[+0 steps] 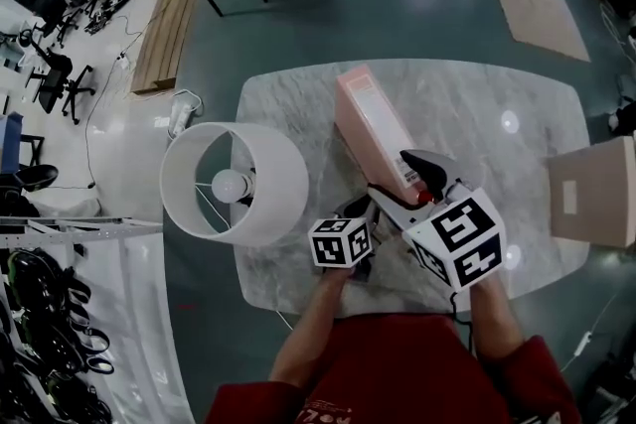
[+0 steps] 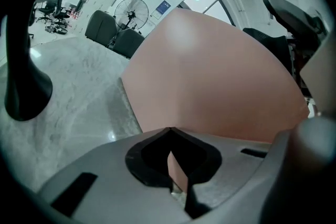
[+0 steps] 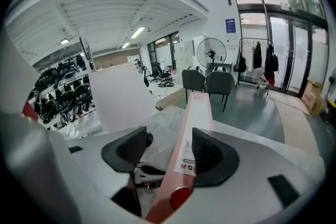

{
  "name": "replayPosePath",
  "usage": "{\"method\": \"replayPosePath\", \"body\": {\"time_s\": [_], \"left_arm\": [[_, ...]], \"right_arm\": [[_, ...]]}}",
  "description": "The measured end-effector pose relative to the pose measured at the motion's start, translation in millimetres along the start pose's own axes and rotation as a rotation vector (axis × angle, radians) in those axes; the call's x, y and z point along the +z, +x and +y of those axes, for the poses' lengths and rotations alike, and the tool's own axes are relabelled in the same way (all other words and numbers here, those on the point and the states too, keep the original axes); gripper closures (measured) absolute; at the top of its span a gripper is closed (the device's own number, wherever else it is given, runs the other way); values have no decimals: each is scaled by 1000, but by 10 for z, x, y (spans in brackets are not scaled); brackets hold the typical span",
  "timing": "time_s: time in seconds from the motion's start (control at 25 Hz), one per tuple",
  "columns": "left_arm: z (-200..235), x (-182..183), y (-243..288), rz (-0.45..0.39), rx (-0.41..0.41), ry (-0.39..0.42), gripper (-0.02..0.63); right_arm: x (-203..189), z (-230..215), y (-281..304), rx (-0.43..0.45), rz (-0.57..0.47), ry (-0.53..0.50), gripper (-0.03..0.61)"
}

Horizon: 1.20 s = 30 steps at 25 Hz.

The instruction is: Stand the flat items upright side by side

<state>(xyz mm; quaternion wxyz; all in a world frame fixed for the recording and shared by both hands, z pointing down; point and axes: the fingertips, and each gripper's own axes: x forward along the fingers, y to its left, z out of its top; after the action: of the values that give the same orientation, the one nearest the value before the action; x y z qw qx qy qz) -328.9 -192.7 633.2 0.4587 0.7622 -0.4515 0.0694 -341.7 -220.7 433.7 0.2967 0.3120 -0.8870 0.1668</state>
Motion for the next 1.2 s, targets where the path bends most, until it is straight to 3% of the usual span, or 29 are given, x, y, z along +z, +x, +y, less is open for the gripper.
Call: {"method": "replayPosePath", "body": {"time_s": [0.24,0.56,0.84,1.2], "left_arm": [[8,43,-32,-20,-16,-1,609],[-40,90,-133,-44,-49,-4,609],[10,72,-377,-81,-42,30,609],[45,-5,-648,-90,-62,49,609]], "right_arm": [[16,-108,43,-109,24,-58,294],[-139,-158,288,-205,191,-143,250],[-390,-204,508,-204,366,-45,250],[-421,-265,517,-223,372,-2,277]]}}
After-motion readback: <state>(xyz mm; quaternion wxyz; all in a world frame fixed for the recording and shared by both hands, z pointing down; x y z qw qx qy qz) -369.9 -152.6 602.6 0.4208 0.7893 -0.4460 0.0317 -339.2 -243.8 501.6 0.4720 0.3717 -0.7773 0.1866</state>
